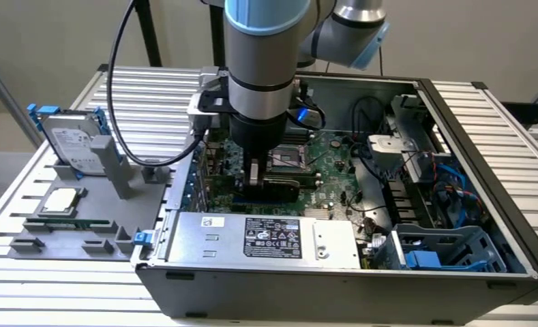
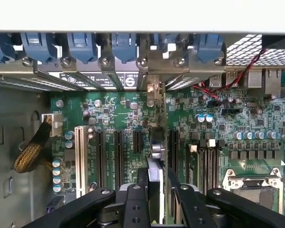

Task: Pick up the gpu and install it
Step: 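Insert the gpu into the slot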

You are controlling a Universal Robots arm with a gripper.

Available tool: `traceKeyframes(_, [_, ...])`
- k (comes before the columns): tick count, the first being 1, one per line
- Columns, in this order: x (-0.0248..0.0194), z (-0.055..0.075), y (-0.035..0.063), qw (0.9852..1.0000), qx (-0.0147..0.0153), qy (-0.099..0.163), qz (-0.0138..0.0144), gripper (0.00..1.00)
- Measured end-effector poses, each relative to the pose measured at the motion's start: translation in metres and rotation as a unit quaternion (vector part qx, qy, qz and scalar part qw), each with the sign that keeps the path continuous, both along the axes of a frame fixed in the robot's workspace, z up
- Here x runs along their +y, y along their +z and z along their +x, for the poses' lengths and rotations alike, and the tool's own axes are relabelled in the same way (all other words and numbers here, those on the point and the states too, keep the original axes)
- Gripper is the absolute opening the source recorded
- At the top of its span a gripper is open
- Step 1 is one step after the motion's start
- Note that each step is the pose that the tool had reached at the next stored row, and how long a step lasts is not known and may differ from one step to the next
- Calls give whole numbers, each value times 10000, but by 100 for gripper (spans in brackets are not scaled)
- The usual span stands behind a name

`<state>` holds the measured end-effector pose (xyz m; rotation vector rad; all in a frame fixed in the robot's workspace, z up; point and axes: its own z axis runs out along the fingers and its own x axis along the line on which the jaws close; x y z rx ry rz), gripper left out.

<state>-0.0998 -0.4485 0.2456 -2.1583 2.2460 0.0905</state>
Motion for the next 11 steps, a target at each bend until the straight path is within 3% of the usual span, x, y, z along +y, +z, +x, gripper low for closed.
traceKeyframes(4, [-1,0,-10,10000,-9,-2,-6,0])
traceKeyframes(6, [6,-6,-15,10000,8,-4,20,0])
traceKeyframes(8, [5,-5,23,10000,10,-3,13,0])
traceKeyframes(9, [2,-4,71,10000,11,-1,8,100])
traceKeyframes(11, [3,-4,161,10000,12,-1,8,100])
